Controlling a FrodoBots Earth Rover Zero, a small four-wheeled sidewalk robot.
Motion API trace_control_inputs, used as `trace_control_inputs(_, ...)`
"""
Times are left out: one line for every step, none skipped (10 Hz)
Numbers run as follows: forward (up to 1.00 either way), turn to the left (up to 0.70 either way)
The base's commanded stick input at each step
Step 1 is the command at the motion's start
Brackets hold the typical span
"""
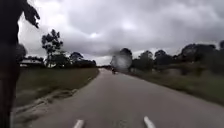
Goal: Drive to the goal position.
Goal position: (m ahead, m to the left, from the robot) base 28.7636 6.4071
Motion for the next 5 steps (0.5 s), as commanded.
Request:
trace_control_inputs(0.7, 0.0)
trace_control_inputs(0.7, 0.0)
trace_control_inputs(0.7, 0.0)
trace_control_inputs(0.7, 0.0)
trace_control_inputs(0.7, 0.0)
